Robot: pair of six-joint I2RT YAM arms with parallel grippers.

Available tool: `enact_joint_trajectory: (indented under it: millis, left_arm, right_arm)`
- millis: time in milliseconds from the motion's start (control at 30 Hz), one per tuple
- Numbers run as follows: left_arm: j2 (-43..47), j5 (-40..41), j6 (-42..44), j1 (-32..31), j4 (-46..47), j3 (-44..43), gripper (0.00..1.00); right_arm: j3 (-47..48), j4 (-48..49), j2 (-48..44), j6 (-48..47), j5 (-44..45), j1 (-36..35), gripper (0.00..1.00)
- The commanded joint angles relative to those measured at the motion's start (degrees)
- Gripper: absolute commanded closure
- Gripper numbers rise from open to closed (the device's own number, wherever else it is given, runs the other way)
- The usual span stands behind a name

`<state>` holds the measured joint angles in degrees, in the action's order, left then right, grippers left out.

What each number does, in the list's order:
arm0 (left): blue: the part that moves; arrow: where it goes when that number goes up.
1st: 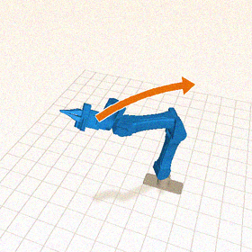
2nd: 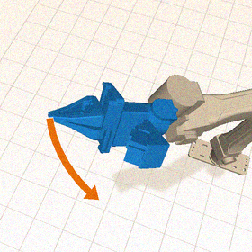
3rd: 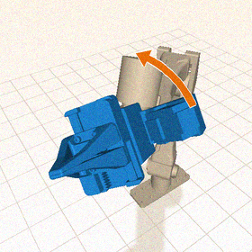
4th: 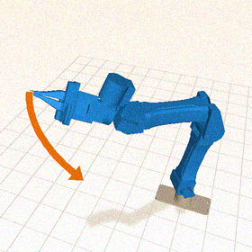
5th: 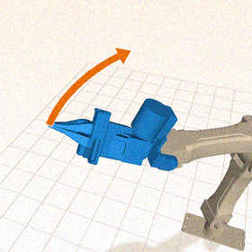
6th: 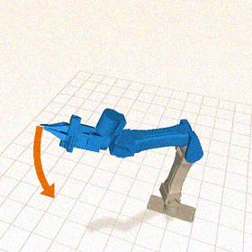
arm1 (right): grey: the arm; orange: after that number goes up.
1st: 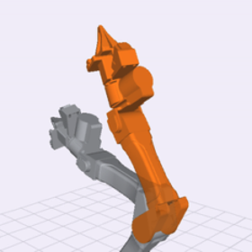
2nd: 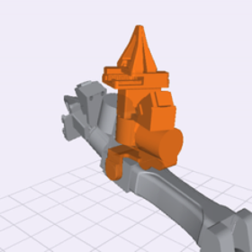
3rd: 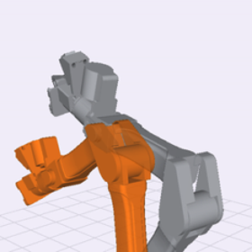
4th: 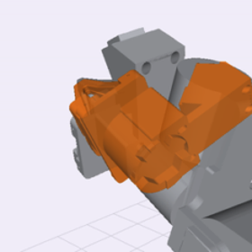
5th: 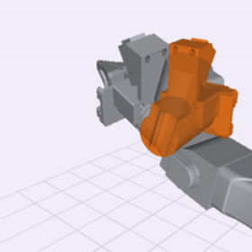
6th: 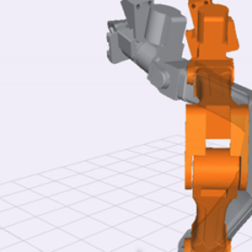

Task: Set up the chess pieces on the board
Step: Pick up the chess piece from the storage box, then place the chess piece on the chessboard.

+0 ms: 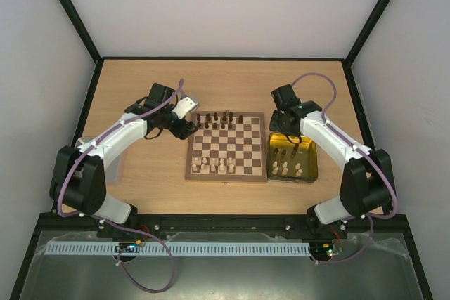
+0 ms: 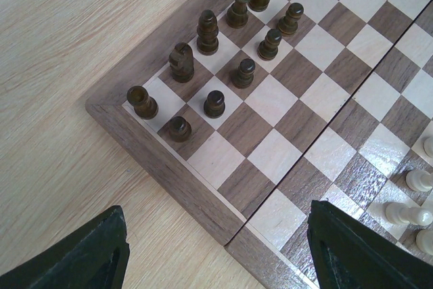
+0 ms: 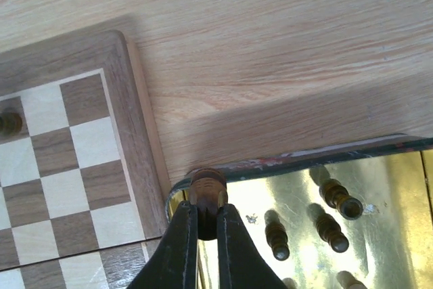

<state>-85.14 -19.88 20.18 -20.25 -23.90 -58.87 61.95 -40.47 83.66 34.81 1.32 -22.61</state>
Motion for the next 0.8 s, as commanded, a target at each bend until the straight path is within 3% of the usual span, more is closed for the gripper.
enact_joint_trajectory:
  millis: [0, 767]
  left_arm:
    - [0.8, 0.1, 0.4, -0.1, -0.1, -0.7, 0.27]
    - [0.6, 2.2, 0.5, -0.1, 0.8, 0.0, 0.25]
  right_arm:
    - [5.2, -2.5, 2.4, -0.9, 0.2, -1.4, 0.98]
    - [23.2, -1.3, 24.2, -1.4, -2.2, -7.7, 0.98]
